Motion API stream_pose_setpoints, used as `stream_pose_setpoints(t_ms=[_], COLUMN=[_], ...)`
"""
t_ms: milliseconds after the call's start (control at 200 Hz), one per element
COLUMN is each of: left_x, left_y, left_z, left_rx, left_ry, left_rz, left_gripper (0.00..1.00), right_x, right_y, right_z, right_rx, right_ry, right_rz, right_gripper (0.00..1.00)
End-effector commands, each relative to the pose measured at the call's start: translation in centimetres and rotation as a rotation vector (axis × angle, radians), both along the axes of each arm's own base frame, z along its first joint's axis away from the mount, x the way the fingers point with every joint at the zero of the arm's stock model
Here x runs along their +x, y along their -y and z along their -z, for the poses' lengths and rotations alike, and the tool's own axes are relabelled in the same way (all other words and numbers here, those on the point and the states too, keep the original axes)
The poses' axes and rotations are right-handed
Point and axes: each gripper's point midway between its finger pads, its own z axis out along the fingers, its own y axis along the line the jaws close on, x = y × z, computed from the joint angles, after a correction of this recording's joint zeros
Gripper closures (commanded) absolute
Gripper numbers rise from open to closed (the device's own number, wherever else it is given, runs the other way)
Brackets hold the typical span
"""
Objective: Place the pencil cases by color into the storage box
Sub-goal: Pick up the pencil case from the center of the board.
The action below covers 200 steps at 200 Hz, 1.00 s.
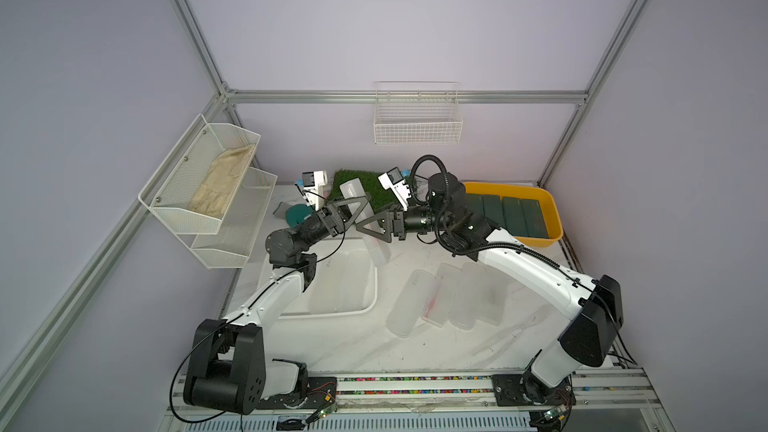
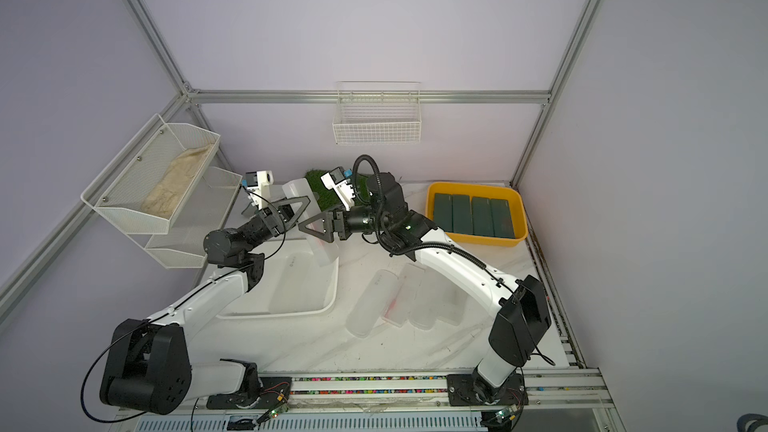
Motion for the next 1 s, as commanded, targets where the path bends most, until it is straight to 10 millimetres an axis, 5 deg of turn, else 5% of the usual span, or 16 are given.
stream_pose_setpoints(t_ms=[0,125,290,495,995], left_x=[-0.5,-0.2,1.1,2.3,5.5], left_y=[-1.6,-2.0,-2.3,-3.7,-14.8], left_z=[-2.6,-2.6,-1.4,2.0,16.6], left_rx=[-0.027,-0.013,0.096,0.464,1.208], left_ry=[0.092,0.085,0.036,-0.012,-0.473], left_rz=[-0.061,-0.07,-0.115,-0.36,-0.783], left_gripper=[0.46,0.47,0.48,0.41,0.4], right_x=[-0.5,0.0,0.9,2.1,4.0], right_y=[0.6,1.2,3.2,6.3,8.7], right_z=[-3.0,-3.2,-3.3,-2.0,5.8], right_rx=[0.062,0.064,0.056,-0.016,-0.292], right_ry=[0.08,0.09,0.105,0.13,0.199], right_rz=[-0.015,0.018,0.091,0.209,0.411], right_gripper=[0.17,0.03,0.03,0.03,0.03])
